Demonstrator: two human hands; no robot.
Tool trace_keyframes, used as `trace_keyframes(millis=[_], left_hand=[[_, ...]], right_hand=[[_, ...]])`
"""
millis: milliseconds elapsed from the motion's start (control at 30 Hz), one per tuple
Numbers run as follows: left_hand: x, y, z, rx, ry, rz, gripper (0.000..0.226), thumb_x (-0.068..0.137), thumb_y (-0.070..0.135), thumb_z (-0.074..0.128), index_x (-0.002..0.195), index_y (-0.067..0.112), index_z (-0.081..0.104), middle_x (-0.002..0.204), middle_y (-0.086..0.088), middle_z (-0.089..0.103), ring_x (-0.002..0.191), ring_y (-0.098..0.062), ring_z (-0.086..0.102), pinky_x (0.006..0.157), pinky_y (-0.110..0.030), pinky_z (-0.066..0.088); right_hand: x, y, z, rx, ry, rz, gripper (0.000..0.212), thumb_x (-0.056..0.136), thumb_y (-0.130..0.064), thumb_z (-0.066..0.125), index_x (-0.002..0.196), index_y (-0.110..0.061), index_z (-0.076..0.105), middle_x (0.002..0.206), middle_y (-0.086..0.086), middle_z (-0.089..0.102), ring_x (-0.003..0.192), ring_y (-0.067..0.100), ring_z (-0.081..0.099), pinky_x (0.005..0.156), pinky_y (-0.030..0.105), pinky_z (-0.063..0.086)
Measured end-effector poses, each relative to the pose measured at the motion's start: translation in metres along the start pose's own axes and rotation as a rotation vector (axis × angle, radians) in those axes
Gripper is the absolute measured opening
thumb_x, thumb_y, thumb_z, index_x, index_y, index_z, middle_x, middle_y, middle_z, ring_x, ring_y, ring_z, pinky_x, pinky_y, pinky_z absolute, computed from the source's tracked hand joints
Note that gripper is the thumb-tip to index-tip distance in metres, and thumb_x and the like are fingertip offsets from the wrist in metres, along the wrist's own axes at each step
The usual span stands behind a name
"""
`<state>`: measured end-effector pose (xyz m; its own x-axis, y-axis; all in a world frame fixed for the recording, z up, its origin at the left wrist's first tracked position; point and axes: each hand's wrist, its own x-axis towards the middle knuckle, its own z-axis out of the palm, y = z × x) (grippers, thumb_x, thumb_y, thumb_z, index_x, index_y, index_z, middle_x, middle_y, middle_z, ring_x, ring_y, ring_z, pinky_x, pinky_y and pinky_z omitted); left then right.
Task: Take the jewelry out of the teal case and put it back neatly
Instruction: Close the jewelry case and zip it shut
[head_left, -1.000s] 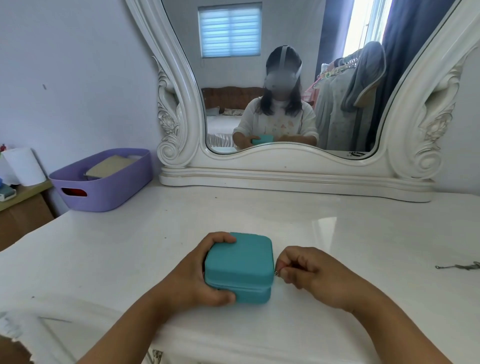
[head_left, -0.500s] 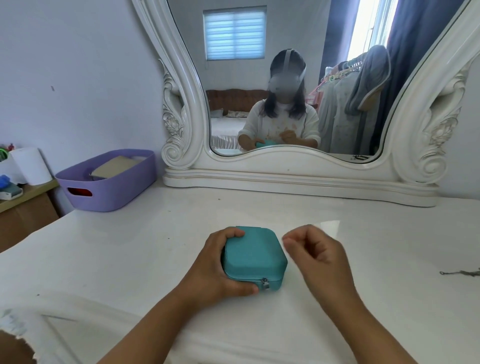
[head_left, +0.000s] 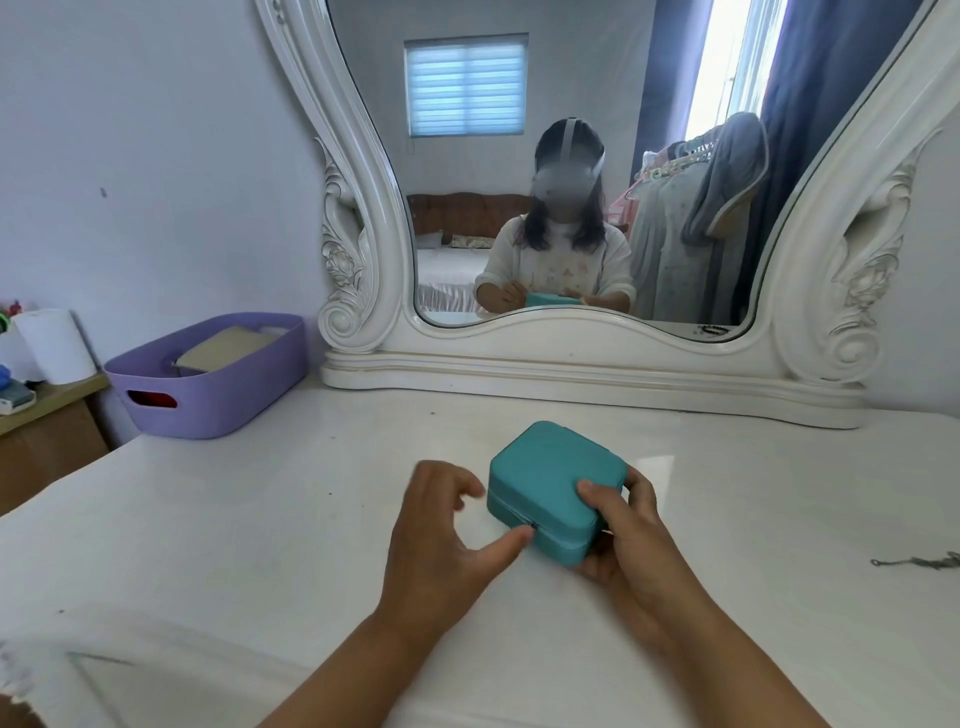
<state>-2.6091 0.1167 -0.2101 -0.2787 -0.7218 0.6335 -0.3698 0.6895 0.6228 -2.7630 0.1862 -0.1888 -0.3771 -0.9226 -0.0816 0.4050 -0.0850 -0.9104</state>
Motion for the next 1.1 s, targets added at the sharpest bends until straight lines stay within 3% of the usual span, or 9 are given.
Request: trace_keyframes(millis=[133,233,333,433,633,767,867,1000,1100], left_hand=[[-0.003,0.004,0.013,0.058,-0.128,0.013,0.028,0.058,0.058,0.065,0.071,0.035,0.053,0.072,0.022,0.051,0.075,-0.006,0.053,0.057,-0.009,0.039],[-0.006,0.005,0.018,0.012,-0.111,0.024,0.014,0.067,0.036,0.066,0.071,0.024,0.06,0.067,0.021,0.053,0.072,-0.007,0.056,0.056,-0.013,0.043],[-0.006,0.01,0.016,-0.075,-0.126,-0.055,0.012,0.067,0.023,0.066,0.067,0.015,0.058,0.06,0.008,0.057,0.062,-0.013,0.055,0.054,-0.019,0.045],[-0.004,0.013,0.012,-0.238,-0.135,-0.201,0.016,0.07,0.005,0.066,0.065,0.015,0.054,0.052,0.011,0.054,0.048,-0.005,0.046,0.05,-0.013,0.039],[-0.003,0.014,0.007,-0.465,-0.169,-0.299,0.02,0.073,0.0,0.071,0.076,0.017,0.061,0.063,0.009,0.063,0.061,-0.005,0.056,0.062,-0.015,0.048],[-0.006,0.011,0.007,-0.252,-0.094,-0.082,0.011,0.078,0.016,0.069,0.076,0.026,0.065,0.071,0.013,0.067,0.06,-0.003,0.061,0.06,-0.012,0.048],[-0.007,0.01,0.008,-0.114,-0.072,0.004,0.007,0.081,0.023,0.058,0.085,0.027,0.062,0.062,0.015,0.061,0.064,-0.008,0.061,0.057,-0.011,0.046],[-0.003,0.008,0.005,-0.073,0.049,-0.129,0.029,0.087,0.011,0.057,0.074,0.036,0.053,0.069,0.015,0.062,0.071,-0.01,0.06,0.063,-0.019,0.05],[0.0,0.006,0.004,-0.108,0.055,-0.217,0.029,0.089,0.007,0.054,0.075,0.033,0.055,0.075,0.008,0.066,0.071,-0.01,0.062,0.066,-0.023,0.054]], right_hand=[[0.002,0.003,-0.002,0.046,0.037,-0.009,0.044,0.085,-0.02,0.059,0.122,-0.026,0.038,0.117,0.011,0.06,0.099,0.028,0.065,0.074,0.041,0.058],[0.003,0.004,-0.003,0.079,0.037,-0.007,0.044,0.085,-0.02,0.059,0.123,-0.023,0.037,0.117,0.011,0.06,0.097,0.024,0.065,0.069,0.038,0.059],[0.003,0.006,-0.004,0.082,0.005,-0.006,0.047,0.084,-0.019,0.06,0.124,-0.023,0.036,0.118,0.011,0.059,0.097,0.025,0.065,0.068,0.038,0.059],[0.003,0.008,-0.001,0.088,-0.009,-0.017,0.049,0.084,-0.018,0.061,0.124,-0.025,0.034,0.119,0.01,0.058,0.1,0.025,0.065,0.07,0.039,0.06],[0.002,0.01,0.002,0.119,-0.004,-0.026,0.053,0.083,-0.019,0.062,0.125,-0.027,0.031,0.121,0.011,0.056,0.104,0.027,0.063,0.071,0.04,0.06],[0.003,0.009,0.0,0.08,0.022,-0.026,0.053,0.083,-0.021,0.062,0.125,-0.029,0.032,0.121,0.011,0.057,0.104,0.027,0.064,0.074,0.04,0.059],[0.003,0.008,-0.004,0.053,0.059,-0.047,0.046,0.084,-0.018,0.059,0.124,-0.026,0.037,0.113,0.009,0.06,0.095,0.026,0.065,0.066,0.035,0.058],[-0.001,0.001,-0.007,0.035,0.083,-0.086,0.034,0.083,-0.01,0.053,0.114,-0.024,0.052,0.096,0.002,0.066,0.078,0.019,0.063,0.061,0.031,0.051],[-0.002,-0.002,-0.008,-0.026,-0.039,-0.064,0.035,0.073,-0.012,0.054,0.105,-0.025,0.063,0.095,0.001,0.071,0.081,0.019,0.066,0.063,0.03,0.052]])
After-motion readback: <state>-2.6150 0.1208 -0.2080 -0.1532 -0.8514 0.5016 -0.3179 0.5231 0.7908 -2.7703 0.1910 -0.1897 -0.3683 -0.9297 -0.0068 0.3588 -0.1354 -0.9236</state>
